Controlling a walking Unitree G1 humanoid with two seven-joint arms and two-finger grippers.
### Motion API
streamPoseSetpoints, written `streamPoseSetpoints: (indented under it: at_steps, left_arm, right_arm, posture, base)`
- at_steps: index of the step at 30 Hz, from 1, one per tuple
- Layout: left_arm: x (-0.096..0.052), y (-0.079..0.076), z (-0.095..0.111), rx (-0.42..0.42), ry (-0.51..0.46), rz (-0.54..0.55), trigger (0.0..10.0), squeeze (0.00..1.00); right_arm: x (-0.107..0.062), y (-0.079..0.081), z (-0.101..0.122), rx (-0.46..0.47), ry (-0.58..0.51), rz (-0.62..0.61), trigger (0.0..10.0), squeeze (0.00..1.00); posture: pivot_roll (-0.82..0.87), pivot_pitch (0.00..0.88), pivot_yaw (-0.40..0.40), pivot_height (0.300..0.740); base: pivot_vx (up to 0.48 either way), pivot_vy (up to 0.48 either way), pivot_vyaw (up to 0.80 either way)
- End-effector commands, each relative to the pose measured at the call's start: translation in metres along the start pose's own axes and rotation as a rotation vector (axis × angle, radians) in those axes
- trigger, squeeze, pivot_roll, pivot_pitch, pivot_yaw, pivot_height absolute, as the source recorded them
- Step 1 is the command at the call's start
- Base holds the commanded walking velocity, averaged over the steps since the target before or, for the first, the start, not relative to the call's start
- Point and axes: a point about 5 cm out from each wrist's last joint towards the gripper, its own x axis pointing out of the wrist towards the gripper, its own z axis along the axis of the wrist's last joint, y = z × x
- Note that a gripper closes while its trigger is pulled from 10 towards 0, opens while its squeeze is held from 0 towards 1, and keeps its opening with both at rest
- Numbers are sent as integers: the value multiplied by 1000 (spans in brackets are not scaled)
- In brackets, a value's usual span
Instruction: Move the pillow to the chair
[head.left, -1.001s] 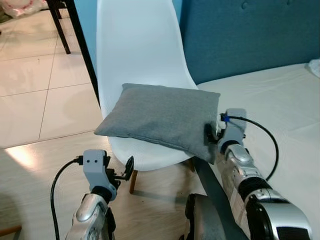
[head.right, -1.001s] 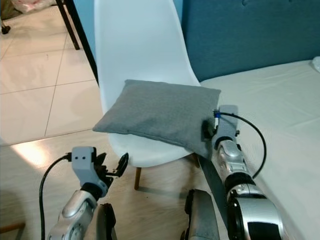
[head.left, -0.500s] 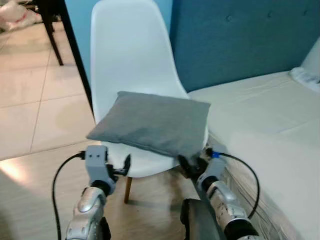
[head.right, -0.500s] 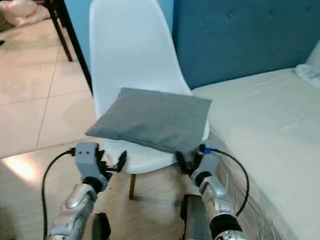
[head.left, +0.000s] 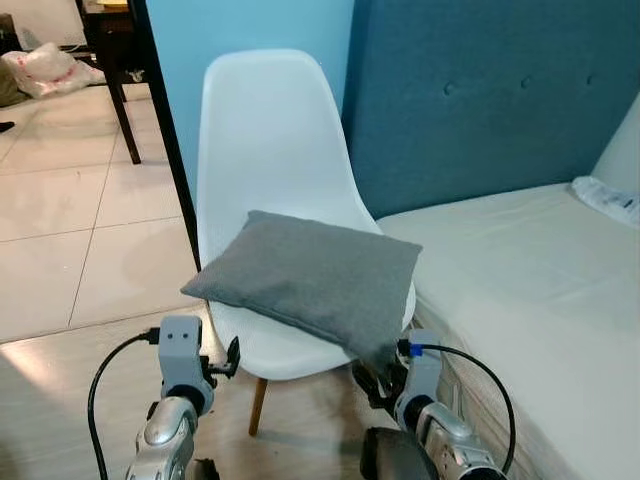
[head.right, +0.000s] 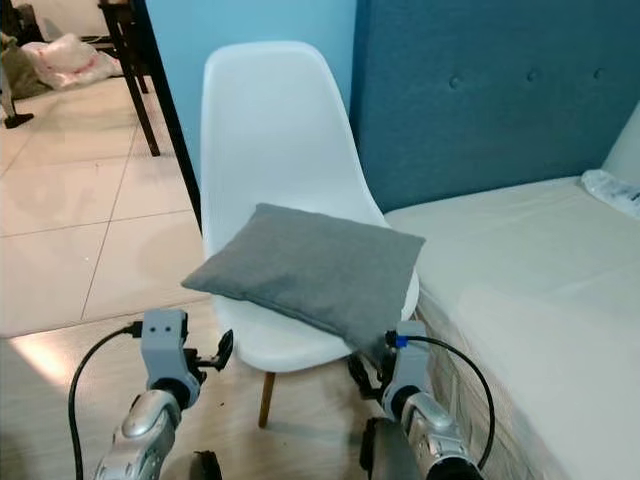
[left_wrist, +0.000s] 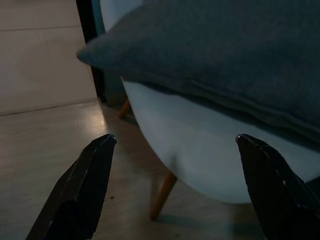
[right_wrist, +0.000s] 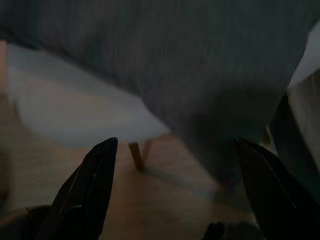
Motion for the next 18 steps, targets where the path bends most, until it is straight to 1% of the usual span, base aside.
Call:
streamPoseSetpoints:
  at_steps: [1, 5, 8, 10, 11, 12, 13, 14, 15, 17, 18]
  left_arm:
    - [-2, -1, -6, -2, 13, 5, 10000, 0]
    - [-3, -2, -11, 0, 24, 6, 10000, 0]
    - [-5, 0, -20, 6, 54, 15, 10000, 0]
    - [-9, 3, -33, 13, 108, 30, 10000, 0]
    - [-9, 3, -33, 13, 108, 30, 10000, 0]
    - [-11, 4, -38, 18, 126, 34, 10000, 0]
    - [-16, 5, -49, 36, 173, 38, 10000, 0]
    - [-16, 5, -49, 36, 173, 38, 10000, 0]
    - [-20, 6, -58, 49, 217, 38, 10000, 0]
    - [-20, 6, -58, 49, 217, 38, 10000, 0]
    - [-34, 10, -82, 74, 335, 53, 10000, 0]
  right_arm:
    - [0, -2, 4, -17, -14, -1, 10000, 0]
    - [-3, -8, -3, -34, 25, -28, 10000, 0]
    - [-8, -14, -15, -46, 81, -67, 10000, 0]
    - [-16, -19, -29, -35, 140, -106, 10000, 0]
    - [-16, -19, -29, -35, 140, -106, 10000, 0]
    - [-18, -21, -34, -31, 162, -119, 10000, 0]
    - [-24, -24, -45, -40, 209, -149, 10000, 0]
    - [-24, -24, -45, -40, 209, -149, 10000, 0]
    - [-28, -26, -53, -42, 247, -166, 10000, 0]
    - [-28, -26, -53, -42, 247, -166, 10000, 0]
    - [-40, -26, -75, -38, 342, -204, 10000, 0]
  posture:
    - [49, 0, -75, 622]
    - [48, 0, -78, 637]
    - [42, 0, -75, 652]
    - [40, 0, -72, 662]
    - [40, 0, -72, 662]
    - [40, 0, -72, 667]
    - [36, 0, -67, 677]
    - [36, 0, -67, 677]
    - [33, 0, -63, 682]
    - [33, 0, -63, 682]
    - [32, 0, -58, 692]
  base:
    - [0, 0, 0]
    - [0, 0, 0]
    - [0, 0, 0]
    - [0, 0, 0]
    - [0, 0, 0]
    - [0, 0, 0]
    - [0, 0, 0]
    - [0, 0, 0]
    - [0, 0, 0]
    - [0, 0, 0]
    - [0, 0, 0]
